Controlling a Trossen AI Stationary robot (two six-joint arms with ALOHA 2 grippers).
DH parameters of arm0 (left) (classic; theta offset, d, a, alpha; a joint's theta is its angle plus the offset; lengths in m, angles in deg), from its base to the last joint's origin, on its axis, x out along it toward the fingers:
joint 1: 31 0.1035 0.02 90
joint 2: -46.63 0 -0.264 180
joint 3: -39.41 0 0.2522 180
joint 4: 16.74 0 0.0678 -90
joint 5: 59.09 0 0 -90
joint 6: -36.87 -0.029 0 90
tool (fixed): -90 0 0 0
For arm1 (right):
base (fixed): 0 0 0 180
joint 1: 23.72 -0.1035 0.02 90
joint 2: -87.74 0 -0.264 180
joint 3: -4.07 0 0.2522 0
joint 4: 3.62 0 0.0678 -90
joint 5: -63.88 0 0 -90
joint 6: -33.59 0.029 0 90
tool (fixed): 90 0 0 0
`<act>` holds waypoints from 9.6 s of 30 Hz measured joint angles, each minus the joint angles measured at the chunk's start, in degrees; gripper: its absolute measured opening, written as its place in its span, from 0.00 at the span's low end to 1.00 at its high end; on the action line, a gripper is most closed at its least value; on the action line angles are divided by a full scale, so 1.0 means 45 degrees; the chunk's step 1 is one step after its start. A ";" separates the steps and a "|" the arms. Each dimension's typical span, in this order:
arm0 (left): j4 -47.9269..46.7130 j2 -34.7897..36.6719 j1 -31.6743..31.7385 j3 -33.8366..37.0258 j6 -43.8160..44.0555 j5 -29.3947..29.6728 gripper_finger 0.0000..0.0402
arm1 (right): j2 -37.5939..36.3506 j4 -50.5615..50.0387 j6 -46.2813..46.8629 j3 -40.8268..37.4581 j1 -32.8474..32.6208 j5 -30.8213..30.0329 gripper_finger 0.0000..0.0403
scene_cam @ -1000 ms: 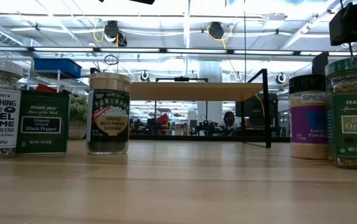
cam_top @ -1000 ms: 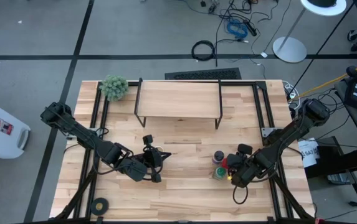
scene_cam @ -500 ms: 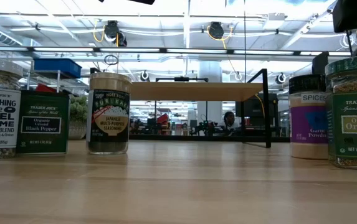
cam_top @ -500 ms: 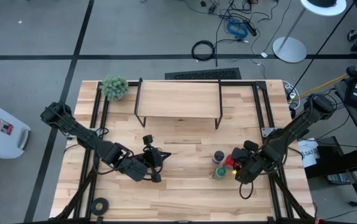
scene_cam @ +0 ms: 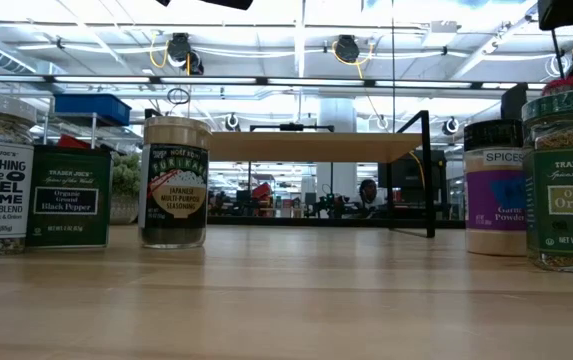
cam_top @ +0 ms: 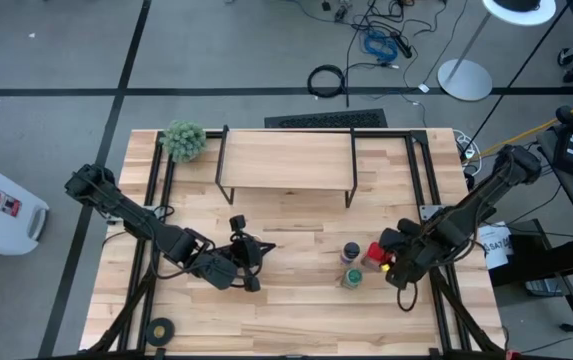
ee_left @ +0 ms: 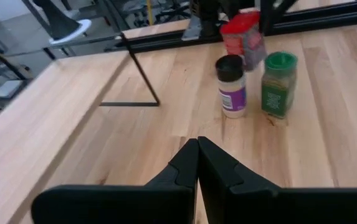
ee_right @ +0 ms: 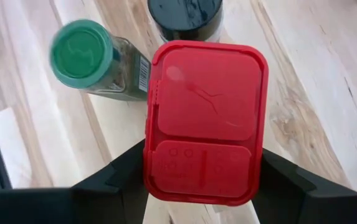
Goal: Shelf spices
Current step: Put the red seasoning can on the shelf
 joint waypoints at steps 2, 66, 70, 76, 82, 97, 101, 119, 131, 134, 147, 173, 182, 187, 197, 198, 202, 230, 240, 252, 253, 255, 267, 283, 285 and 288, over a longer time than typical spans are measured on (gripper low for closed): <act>0.0030 -0.0056 0.0013 0.0000 0.0003 -0.0601 0.06 | -0.0090 -0.0004 -0.0049 0.0000 0.0000 -0.0135 0.53; 0.7354 -0.1579 0.3408 0.0000 -0.1267 -0.6595 0.97 | -0.0219 0.4833 -0.9972 0.1817 0.2211 -0.2265 0.53; 0.7323 -0.1579 0.3584 -0.0005 -0.1326 -0.6827 0.97 | -0.0209 0.5184 -1.0423 0.1817 0.2404 -0.2271 0.53; 0.7399 -0.1579 0.3929 -0.0005 -0.1327 -0.6823 0.97 | -0.0148 0.5691 -1.1054 0.1817 0.2675 -0.2267 0.53; 0.8028 -0.1579 0.4050 -0.0011 -0.1365 -0.7260 0.97 | 0.0186 0.5775 -1.1219 0.1817 0.3036 -0.2260 0.53; 0.4944 -0.2303 0.4093 -0.1929 -0.1440 -0.7355 0.97 | 0.0819 0.6494 -1.1436 0.1817 0.3371 -0.2233 0.53; 0.4563 -0.2538 0.4093 -0.2142 -0.1451 -0.7459 0.97 | 0.1078 0.6627 -1.1425 0.1817 0.3371 -0.2231 0.53; 0.3441 -0.2599 0.4183 -0.2220 -0.2135 -0.7891 0.97 | 0.1637 0.7326 -1.1599 0.1817 0.3371 -0.1808 0.53; 0.3511 -0.2602 0.4239 -0.2220 -0.2752 -0.7925 0.97 | 0.1637 0.7583 -1.1641 0.1817 0.3467 -0.1573 0.53; 0.3513 -0.2603 0.4239 -0.2220 -0.2926 -0.7920 0.97 | 0.1637 0.7583 -1.1641 0.1817 0.3572 -0.1576 0.53; 0.3450 -0.2603 0.4224 -0.2215 -0.3411 -0.7437 0.96 | 0.1831 0.7778 -1.1667 0.1817 0.3852 -0.1238 0.53; 0.3806 -0.3060 0.4229 -0.2603 -0.3693 -0.7471 0.79 | 0.1831 0.7828 -1.1781 0.1812 0.3852 -0.1238 0.53; 0.3689 -0.3045 0.4229 -0.2613 -0.3680 -0.7473 0.79 | 0.1831 0.7811 -1.1879 0.1812 0.3852 -0.1233 0.53; 0.3633 -0.3036 0.4229 -0.2613 -0.3683 -0.7473 0.78 | 0.1831 0.7802 -1.1879 0.1817 0.3852 -0.1237 0.53; 0.3594 -0.3036 0.4210 -0.2613 -0.3675 -0.7503 0.59 | 0.1831 0.7779 -1.1879 0.1812 0.3857 -0.1335 0.53; 0.3594 -0.3036 0.4210 -0.2613 -0.3668 -0.7503 0.57 | 0.1831 0.7763 -1.1881 0.1814 0.3857 -0.1340 0.53; 0.3585 -0.3036 0.4215 -0.2613 -0.3654 -0.7503 0.54 | 0.1831 0.7712 -1.1898 0.1817 0.3857 -0.1337 0.53; 0.3599 -0.3031 0.4210 -0.2613 -0.3686 -0.7733 0.54 | 0.1611 0.8122 -1.1981 0.1817 0.3785 -0.1613 0.83; 0.3552 -0.2935 0.4176 -0.2613 -0.3680 -0.7768 0.54 | 0.0340 0.7840 -1.2359 0.1817 0.3338 -0.1769 0.85; 0.2308 -0.0970 0.4011 -0.2613 -0.3693 -0.8129 0.54 | -0.1479 0.7282 -1.2445 0.1831 0.1574 -0.6656 0.85; 0.2042 -0.0751 0.4011 -0.2613 -0.3711 -0.8129 0.54 | -0.1478 0.7274 -1.2267 0.1831 0.1409 -0.6734 0.85; 0.1875 -0.0331 0.4019 -0.2613 -0.3737 -0.8124 0.54 | -0.1357 0.7309 -1.1918 0.1788 0.1073 -0.6739 0.85; -0.0320 0.2523 0.4279 -0.2613 -0.4424 -0.7013 0.54 | 0.0588 0.7866 -0.9464 0.0267 -0.0344 -0.7758 0.85; -0.2493 0.3775 0.6983 -0.1931 -0.4647 -0.6240 0.54 | 0.1408 1.0351 -1.0523 -0.0092 -0.1433 -0.7650 0.85; -0.2482 0.3779 0.7509 -0.1785 -0.4758 -0.6241 0.54 | 0.1408 1.0351 -1.0531 -0.0092 -0.1433 -0.7654 0.85; -0.2595 0.3774 0.8366 -0.1443 -0.5018 -0.6801 0.54 | 0.1408 1.0343 -1.0535 -0.0092 -0.1427 -0.7654 0.85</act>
